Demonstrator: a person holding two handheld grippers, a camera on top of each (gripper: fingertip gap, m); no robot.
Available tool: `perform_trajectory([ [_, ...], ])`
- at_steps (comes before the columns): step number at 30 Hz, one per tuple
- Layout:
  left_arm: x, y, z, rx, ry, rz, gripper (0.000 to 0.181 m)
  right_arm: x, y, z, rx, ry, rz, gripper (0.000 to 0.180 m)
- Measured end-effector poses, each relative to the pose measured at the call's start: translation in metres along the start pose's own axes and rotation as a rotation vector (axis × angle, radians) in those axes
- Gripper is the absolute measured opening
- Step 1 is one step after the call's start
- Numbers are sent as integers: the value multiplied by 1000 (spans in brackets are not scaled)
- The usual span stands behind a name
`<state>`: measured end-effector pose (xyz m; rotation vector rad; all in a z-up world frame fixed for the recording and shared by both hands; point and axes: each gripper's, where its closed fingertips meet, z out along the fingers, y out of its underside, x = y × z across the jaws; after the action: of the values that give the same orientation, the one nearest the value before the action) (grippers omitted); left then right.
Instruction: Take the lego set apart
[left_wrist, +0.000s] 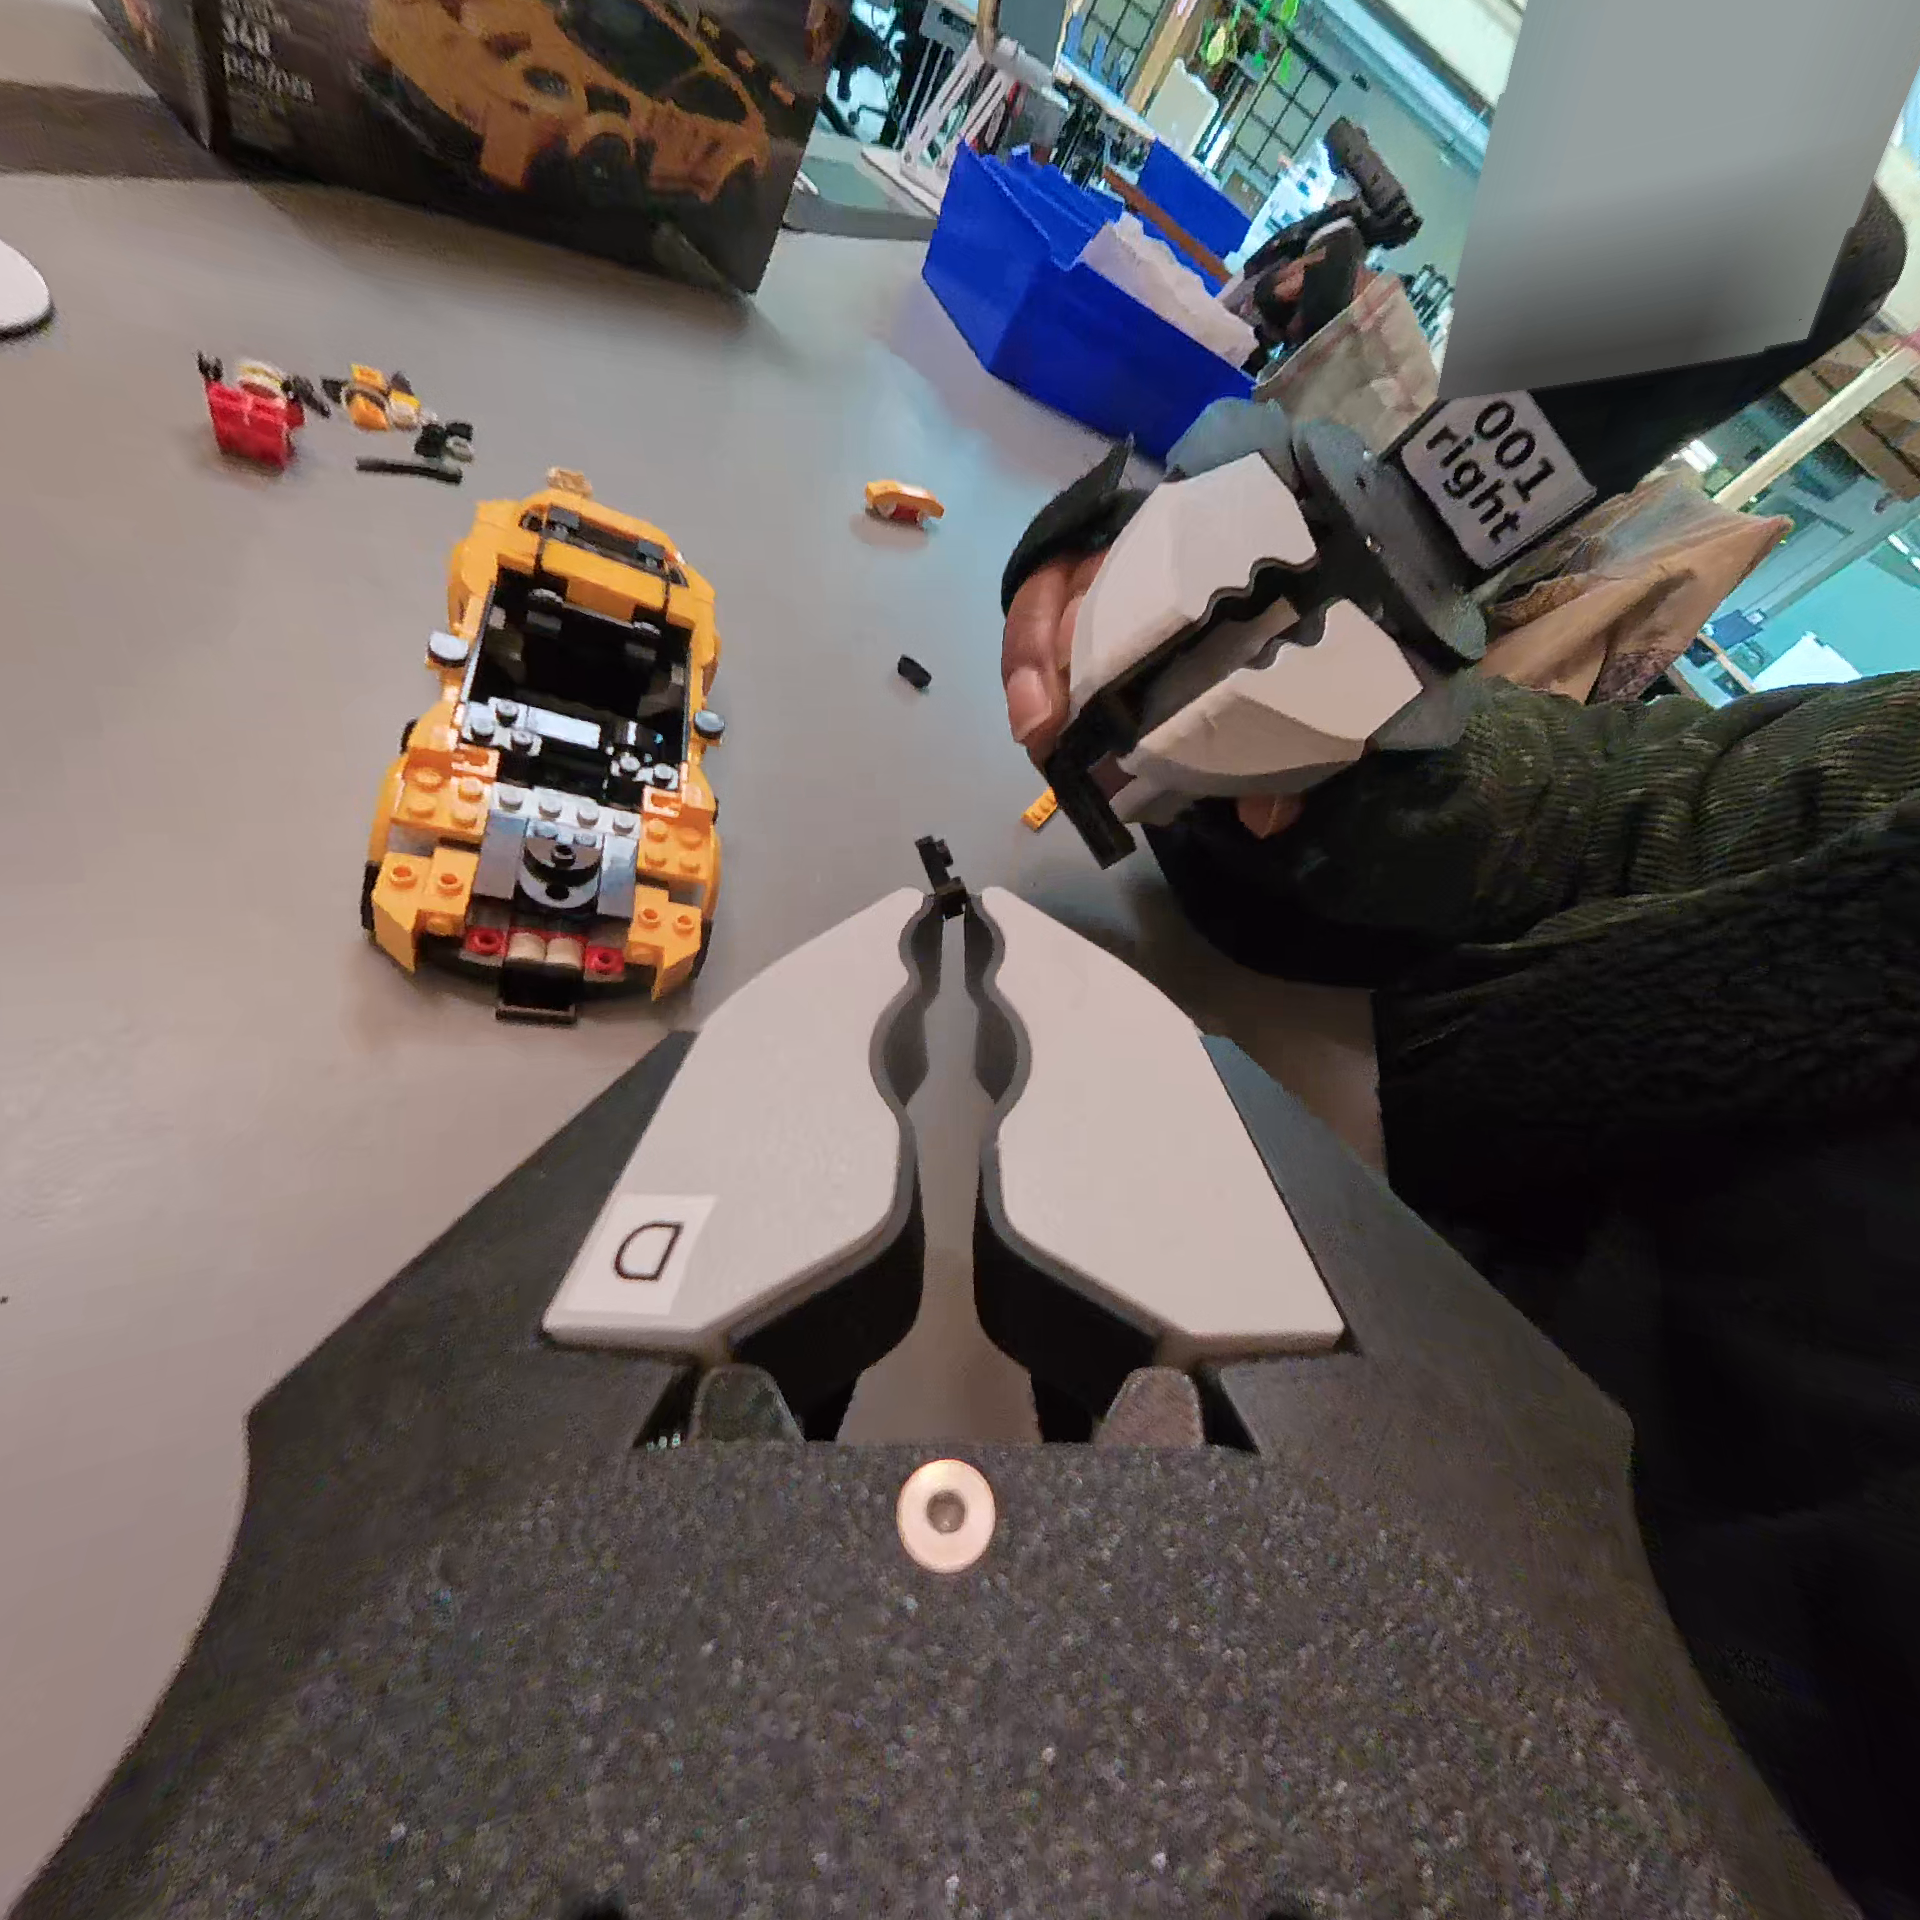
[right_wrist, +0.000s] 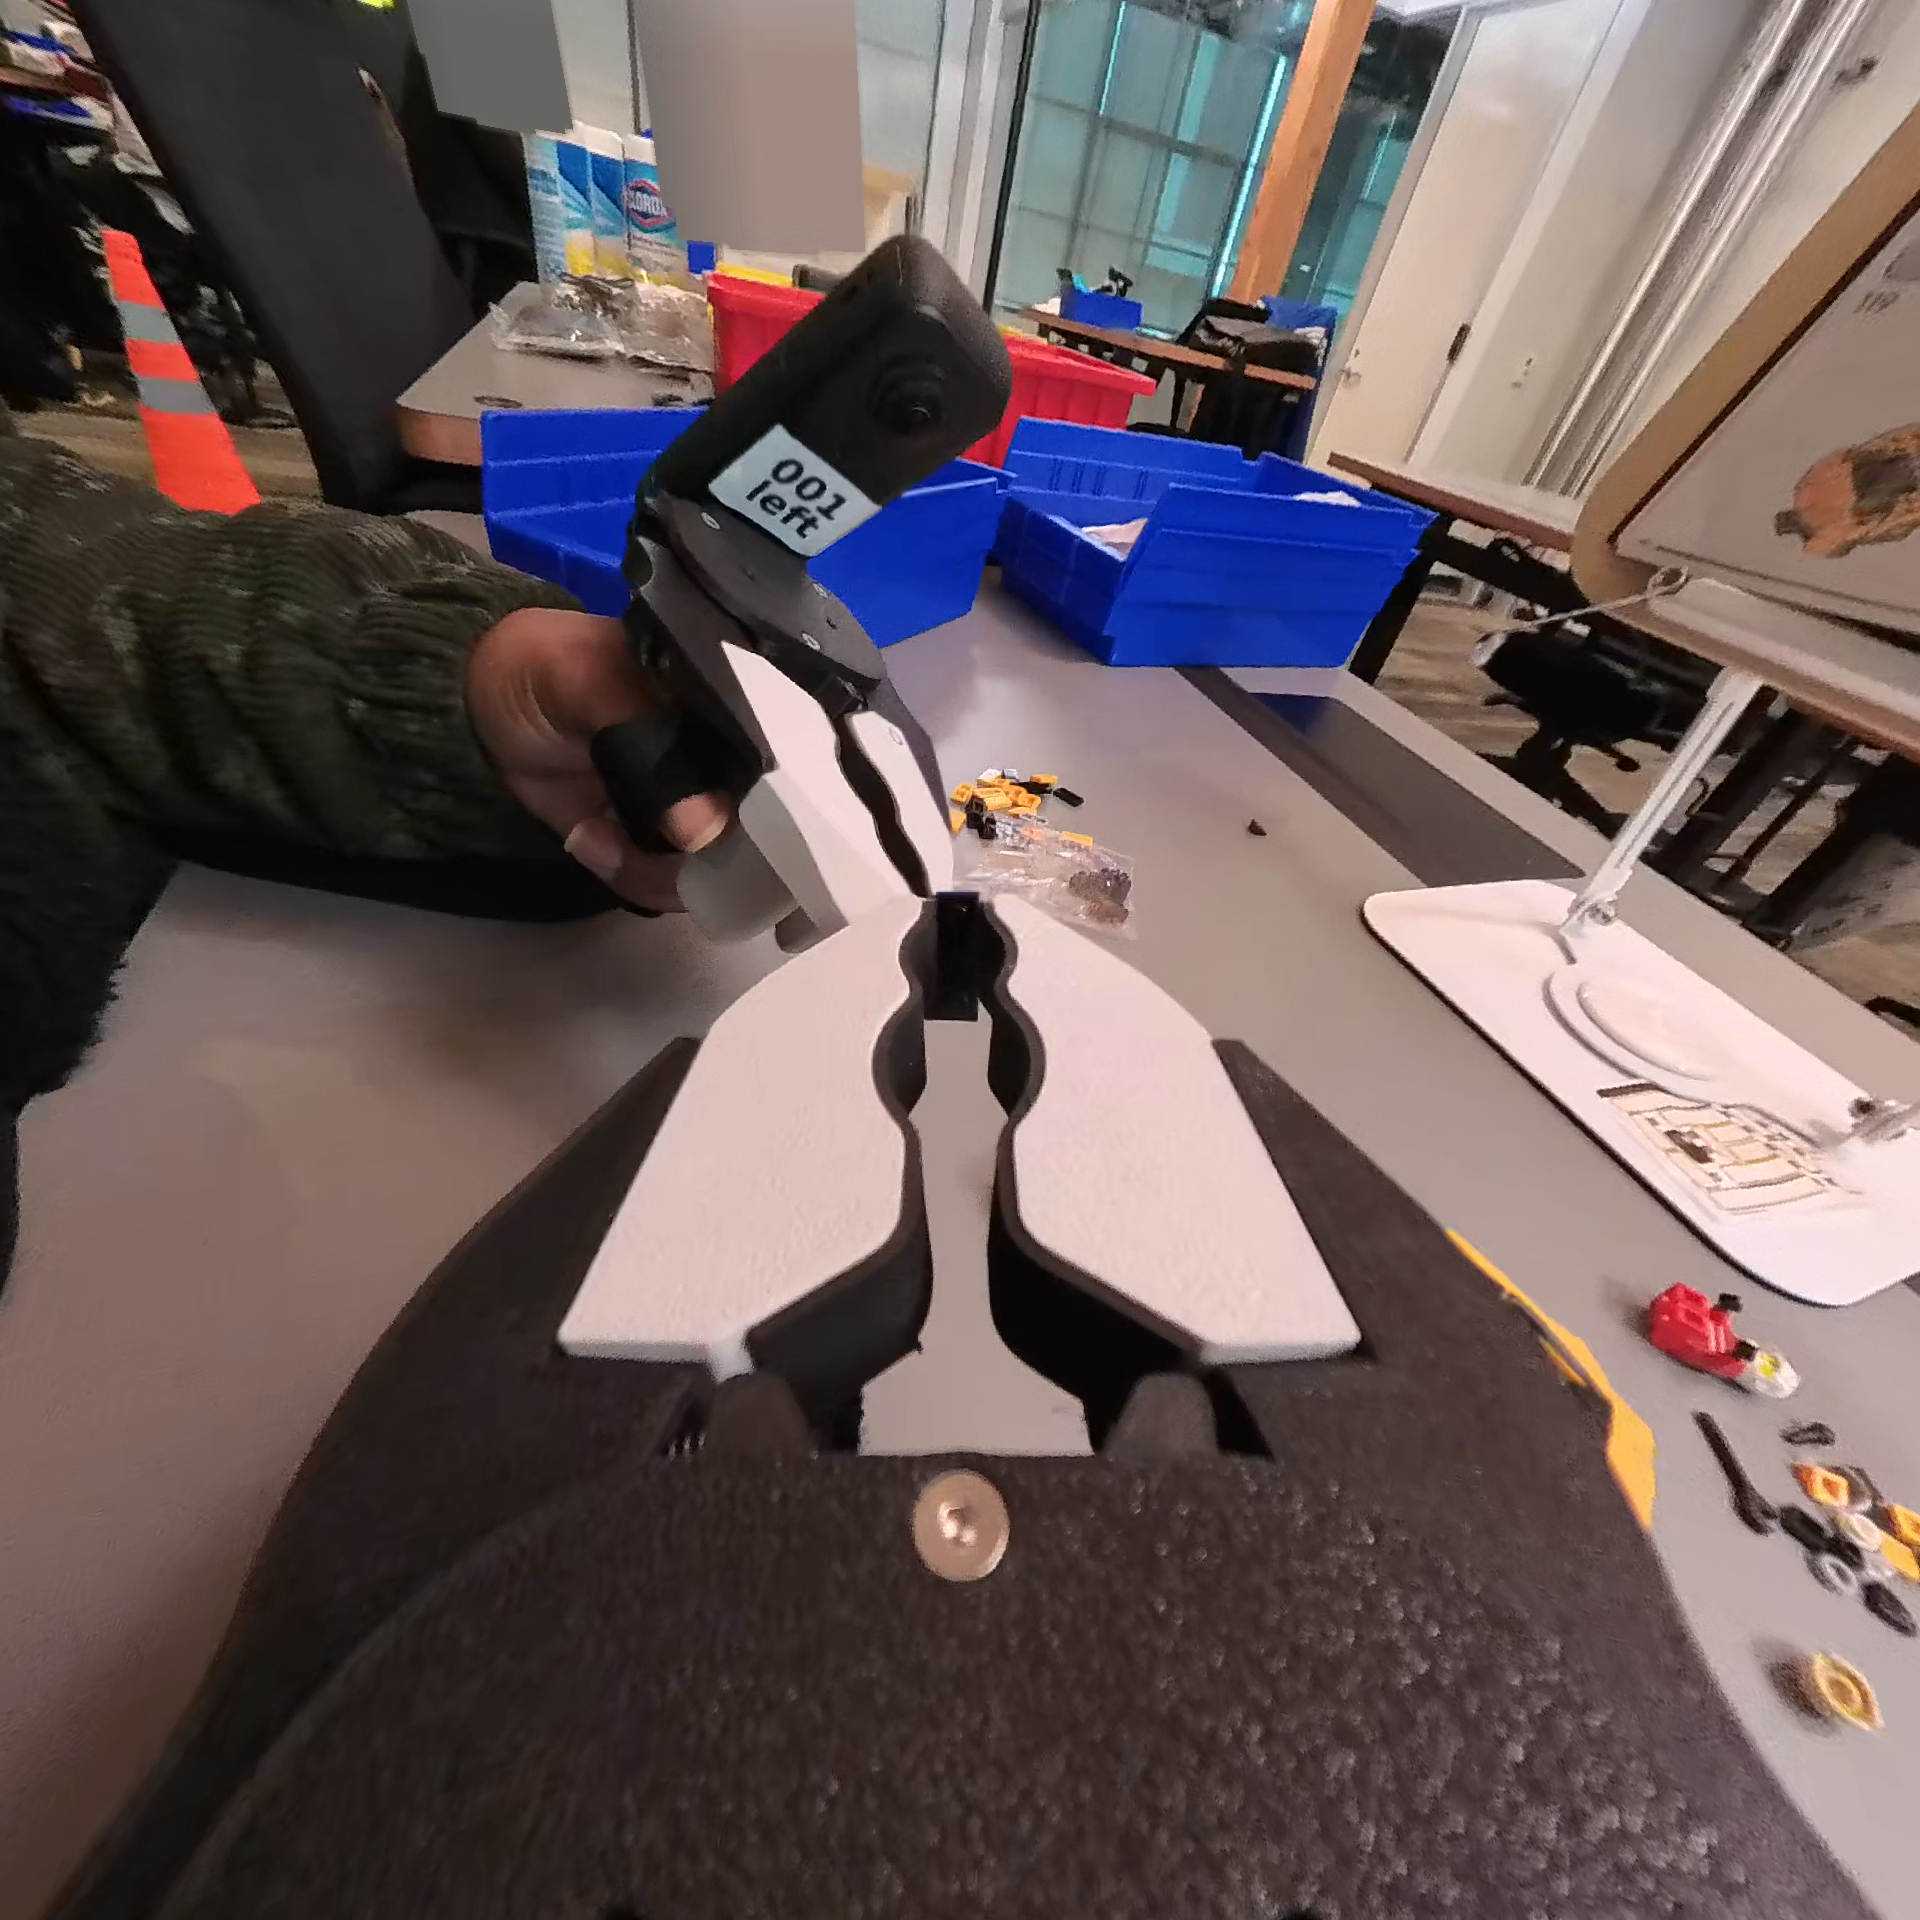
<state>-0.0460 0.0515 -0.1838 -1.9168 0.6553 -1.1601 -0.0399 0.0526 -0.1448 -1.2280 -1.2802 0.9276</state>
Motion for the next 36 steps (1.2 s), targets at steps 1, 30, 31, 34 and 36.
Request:
perform_trajectory([
  [1, -2, 2, 0, -5, -5, -6, 4, 0, 2, 0, -7, -2, 6, 7],
  [30, -28, 59, -8, -376, -71, 37, 22, -30, 89, 13, -470, -148, -43, 7],
  [31, -28, 56, -8, -360, -77, 48, 22, -30, 91, 14, -482, -145, -55, 7],
  [34, -29, 49, -8, -328, -86, 69, 21, -34, 97, 17, -519, -152, -99, 7],
  [36, -29, 47, -8, -317, -90, 81, 21, -38, 99, 21, -533, -158, -120, 7],
])
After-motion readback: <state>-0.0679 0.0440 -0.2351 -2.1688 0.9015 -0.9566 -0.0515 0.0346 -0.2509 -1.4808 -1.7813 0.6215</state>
